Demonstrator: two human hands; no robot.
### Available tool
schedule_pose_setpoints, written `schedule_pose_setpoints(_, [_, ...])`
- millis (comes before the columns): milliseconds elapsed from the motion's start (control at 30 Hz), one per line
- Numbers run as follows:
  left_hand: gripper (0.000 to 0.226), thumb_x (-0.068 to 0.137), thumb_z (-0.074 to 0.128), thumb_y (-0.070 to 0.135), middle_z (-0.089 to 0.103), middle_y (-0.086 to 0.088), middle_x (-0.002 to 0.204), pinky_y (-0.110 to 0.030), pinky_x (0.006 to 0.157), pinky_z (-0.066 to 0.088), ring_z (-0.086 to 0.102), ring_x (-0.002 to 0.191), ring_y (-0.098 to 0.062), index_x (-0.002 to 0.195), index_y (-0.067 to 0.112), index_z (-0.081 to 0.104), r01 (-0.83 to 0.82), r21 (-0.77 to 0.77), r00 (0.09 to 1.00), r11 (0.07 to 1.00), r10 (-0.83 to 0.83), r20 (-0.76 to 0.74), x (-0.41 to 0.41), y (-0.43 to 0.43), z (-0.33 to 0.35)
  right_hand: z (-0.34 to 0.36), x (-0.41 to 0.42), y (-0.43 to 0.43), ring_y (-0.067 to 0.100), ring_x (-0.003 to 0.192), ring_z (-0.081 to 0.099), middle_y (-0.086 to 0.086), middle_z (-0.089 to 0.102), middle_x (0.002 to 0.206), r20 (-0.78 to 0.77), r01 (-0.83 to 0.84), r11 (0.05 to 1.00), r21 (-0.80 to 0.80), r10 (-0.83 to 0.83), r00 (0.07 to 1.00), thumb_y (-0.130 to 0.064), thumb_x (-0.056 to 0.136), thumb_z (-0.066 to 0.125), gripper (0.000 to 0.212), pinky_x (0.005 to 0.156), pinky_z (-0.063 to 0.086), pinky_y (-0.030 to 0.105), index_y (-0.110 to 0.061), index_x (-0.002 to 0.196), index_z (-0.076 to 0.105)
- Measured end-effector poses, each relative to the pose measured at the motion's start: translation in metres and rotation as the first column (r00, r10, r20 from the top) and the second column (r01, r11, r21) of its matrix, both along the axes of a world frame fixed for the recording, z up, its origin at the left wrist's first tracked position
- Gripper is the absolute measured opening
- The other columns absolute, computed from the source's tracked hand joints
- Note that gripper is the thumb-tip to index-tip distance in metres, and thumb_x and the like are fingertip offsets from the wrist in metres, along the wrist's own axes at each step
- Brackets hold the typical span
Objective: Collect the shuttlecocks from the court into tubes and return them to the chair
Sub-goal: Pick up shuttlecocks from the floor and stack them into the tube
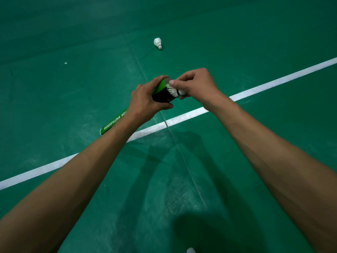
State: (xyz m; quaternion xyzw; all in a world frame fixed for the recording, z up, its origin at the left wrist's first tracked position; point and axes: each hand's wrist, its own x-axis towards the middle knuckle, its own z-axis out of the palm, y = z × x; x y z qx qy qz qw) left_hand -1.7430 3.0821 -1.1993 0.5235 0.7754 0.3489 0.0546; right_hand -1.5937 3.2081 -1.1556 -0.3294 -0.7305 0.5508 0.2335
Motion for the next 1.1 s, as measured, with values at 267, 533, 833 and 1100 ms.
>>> schedule_pose_setpoints(267, [0.095,0.053,0.081,0.065,0.072,0.008,0.120,-0.048,0.093,0.056,0.064,0.108,-0.027,0.140,0.049,0.046,-0.056,0.015,0.997,0.998,0.055,0.049,-0.010,-0.004,0.000,-0.005,0.010,0.012,0.027,0.073,0.074,0.018,0.074,0.084,-0.161,-0.008,0.994,-0.110,-0.010,0.987,0.003,0.079,0.081,0.018,0.078,0.063,0.036,0.000,0.091,0.069])
schedule_pose_setpoints(533, [0.090,0.056,0.083,0.059,0.073,0.005,0.119,-0.051,0.094,0.054,0.065,0.107,-0.028,0.139,0.047,0.048,-0.052,-0.038,0.998,0.998,0.050,-0.049,-0.015,-0.004,-0.001,-0.010,0.000,0.011,0.017,0.071,0.075,0.005,0.076,0.080,0.002,0.039,0.935,0.353,-0.042,0.999,-0.014,0.083,0.079,0.010,0.078,0.062,0.039,-0.010,0.092,0.077])
schedule_pose_setpoints(833, [0.093,0.056,0.089,0.054,0.072,0.006,0.124,-0.049,0.098,0.054,0.063,0.114,-0.027,0.141,0.046,0.051,-0.030,-0.104,0.999,0.994,0.034,0.031,-0.018,-0.008,-0.006,-0.004,0.005,0.007,0.022,0.084,0.070,0.007,0.076,0.091,0.257,-0.200,0.735,0.648,0.036,0.966,-0.025,0.091,0.071,0.021,0.086,0.054,0.036,-0.009,0.104,0.077])
schedule_pose_setpoints(1100, [0.090,0.064,0.098,0.025,0.071,0.008,0.124,-0.040,0.105,0.053,0.067,0.114,-0.012,0.144,0.033,0.057,0.063,-0.114,0.966,0.991,-0.032,0.255,-0.018,-0.016,-0.005,-0.035,0.011,-0.006,0.029,0.075,0.074,0.013,0.074,0.086,0.030,-0.128,0.972,0.196,0.124,0.992,-0.010,0.090,0.074,0.008,0.067,0.063,0.039,-0.006,0.096,0.070])
